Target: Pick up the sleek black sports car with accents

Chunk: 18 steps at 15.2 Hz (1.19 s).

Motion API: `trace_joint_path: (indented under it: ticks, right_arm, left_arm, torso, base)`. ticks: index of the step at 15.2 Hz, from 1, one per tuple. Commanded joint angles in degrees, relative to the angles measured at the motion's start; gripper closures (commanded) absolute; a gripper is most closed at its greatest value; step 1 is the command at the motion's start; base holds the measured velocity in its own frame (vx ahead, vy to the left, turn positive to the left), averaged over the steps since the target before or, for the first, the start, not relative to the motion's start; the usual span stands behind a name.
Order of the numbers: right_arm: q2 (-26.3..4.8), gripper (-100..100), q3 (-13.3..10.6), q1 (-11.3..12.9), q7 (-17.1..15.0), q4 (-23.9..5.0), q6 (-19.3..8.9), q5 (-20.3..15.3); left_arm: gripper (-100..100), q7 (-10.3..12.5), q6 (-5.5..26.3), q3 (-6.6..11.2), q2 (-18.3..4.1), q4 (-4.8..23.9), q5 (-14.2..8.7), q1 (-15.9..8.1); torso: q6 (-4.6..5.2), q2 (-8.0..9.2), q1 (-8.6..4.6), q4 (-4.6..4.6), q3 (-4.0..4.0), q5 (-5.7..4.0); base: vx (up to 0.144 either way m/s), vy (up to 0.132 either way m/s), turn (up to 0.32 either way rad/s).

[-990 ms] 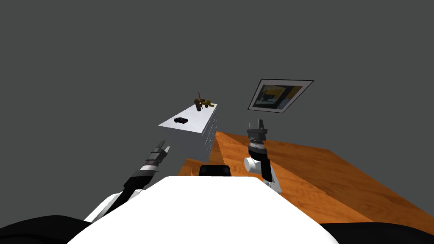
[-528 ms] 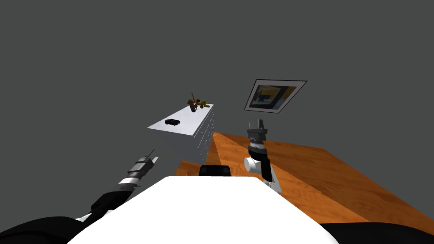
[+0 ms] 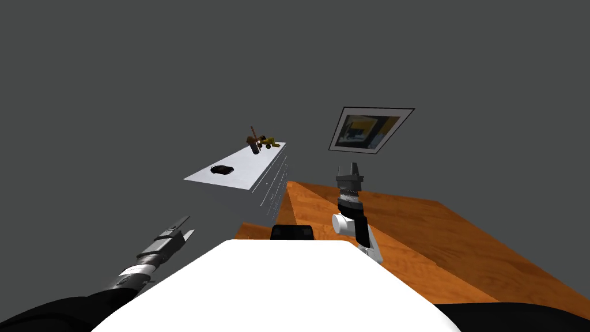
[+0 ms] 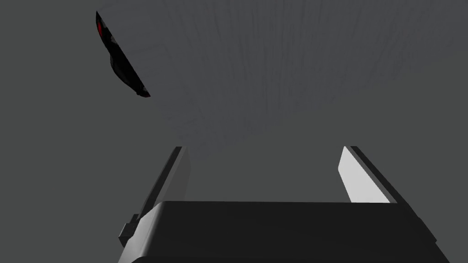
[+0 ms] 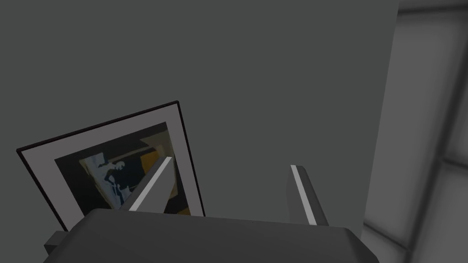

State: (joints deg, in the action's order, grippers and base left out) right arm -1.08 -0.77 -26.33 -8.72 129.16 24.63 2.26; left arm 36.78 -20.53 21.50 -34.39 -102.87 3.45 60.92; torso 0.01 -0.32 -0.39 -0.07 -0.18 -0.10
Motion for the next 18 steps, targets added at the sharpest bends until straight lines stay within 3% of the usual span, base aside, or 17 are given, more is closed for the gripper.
trace_joint_path:
  ticks: [1, 2, 3, 4, 5, 7, 8, 10, 11, 13, 14, 16, 17, 18]
  right_arm:
    - [0.00, 0, 0.00, 0.00, 0.00, 0.00, 0.00, 0.00]
    - [0.00, 0, 0.00, 0.00, 0.00, 0.00, 0.00, 0.00]
    - [0.00, 0, 0.00, 0.00, 0.00, 0.00, 0.00, 0.00]
    - [0.00, 0, 0.00, 0.00, 0.00, 0.00, 0.00, 0.00]
    - [0.00, 0, 0.00, 0.00, 0.00, 0.00, 0.00, 0.00]
    - [0.00, 0, 0.00, -0.01, 0.00, 0.00, 0.00, 0.00]
    - [0.00, 0, 0.01, -0.01, 0.00, 0.00, 0.00, 0.00]
    - [0.00, 0, 0.00, -0.01, 0.00, 0.00, 0.00, 0.00]
    - [0.00, 0, 0.01, 0.00, 0.00, 0.00, 0.00, 0.00]
    - [-0.01, 0, 0.01, -0.01, 0.00, 0.00, 0.00, 0.00]
    - [-0.01, 0, 0.01, -0.01, 0.00, 0.00, 0.00, 0.00]
    - [-0.01, 0, 0.01, -0.01, 0.00, 0.00, 0.00, 0.00]
    - [-0.01, 0, 0.01, -0.01, 0.00, 0.00, 0.00, 0.00]
    - [-0.01, 0, 0.01, -0.01, 0.00, 0.00, 0.00, 0.00]
  left_arm:
    - [-100, 2.36, 0.20, 1.30, -1.03, 0.56, 0.17, 2.86]
    - [-100, 2.36, 0.20, 1.30, -1.03, 0.56, 0.17, 3.16]
    - [-100, 4.69, 0.36, 2.98, -2.95, 2.49, 0.36, 4.97]
    - [-100, 5.24, 0.36, 2.98, -2.95, 2.49, 0.36, 5.83]
    - [-100, 6.77, 0.49, 4.63, -4.87, 4.38, 0.55, 7.45]
    - [-100, 8.12, 0.49, 4.63, -4.87, 4.38, 0.55, 9.08]
    - [-100, 10.33, 0.60, 6.25, -6.80, 6.22, 0.74, 11.01]
    - [-100, 11.00, 0.60, 6.25, -6.80, 6.22, 0.74, 12.13]
    - [-100, 13.02, 0.68, 7.82, -8.73, 8.00, 0.93, 13.52]
    - [-100, 13.85, 0.68, 7.82, -8.73, 8.00, 0.93, 15.21]
    - [-100, 15.95, 0.73, 9.34, -10.66, 9.71, 1.12, 16.88]
    - [-100, 16.67, 0.73, 9.34, -10.66, 9.71, 1.12, 18.34]
    - [-100, 18.86, 0.75, 10.79, -12.58, 11.34, 1.31, 20.44]
    - [-100, 19.45, 0.75, 10.79, -12.58, 11.34, 1.31, 21.47]
  torso:
    - [0.00, 0.00, 0.00, 0.00, 0.00, 0.00]
    - [0.00, -0.07, -0.04, -0.02, -0.04, -0.01]
    - [0.00, -0.05, 0.00, -0.02, -0.04, -0.01]
    - [0.01, -0.08, 0.05, -0.02, -0.05, 0.00]
    - [0.00, -0.12, 0.06, -0.03, -0.07, 0.00]
    - [0.01, -0.31, 0.03, -0.07, -0.18, 0.00]
    - [0.00, -0.22, 0.07, -0.06, -0.14, 0.01]
    - [0.01, -0.20, 0.02, -0.05, -0.13, 0.00]
    - [0.00, -0.13, 0.09, -0.04, -0.09, 0.01]
    - [0.01, -0.22, 0.14, -0.05, -0.13, 0.02]
    - [0.01, -0.18, 0.23, -0.05, -0.11, 0.04]
    - [0.02, -0.31, 0.27, -0.08, -0.19, 0.05]
    - [0.01, -0.25, 0.28, -0.07, -0.16, 0.06]
    - [0.03, -0.31, 0.26, -0.07, -0.18, 0.06]
  base:
    - [0.130, -0.110, -0.042]
    - [0.099, -0.076, -0.007]
    - [0.112, -0.068, -0.033]
    - [0.130, -0.071, -0.046]
    - [0.180, -0.092, -0.062]
    - [0.148, -0.073, -0.021]
    - [0.131, -0.092, -0.037]
    - [0.118, -0.069, -0.022]
    - [0.133, -0.058, -0.031]
    - [0.136, -0.031, -0.024]
    - [0.159, -0.017, -0.039]
    - [0.155, -0.022, -0.030]
    - [0.168, -0.031, -0.031]
    - [0.198, -0.021, -0.036]
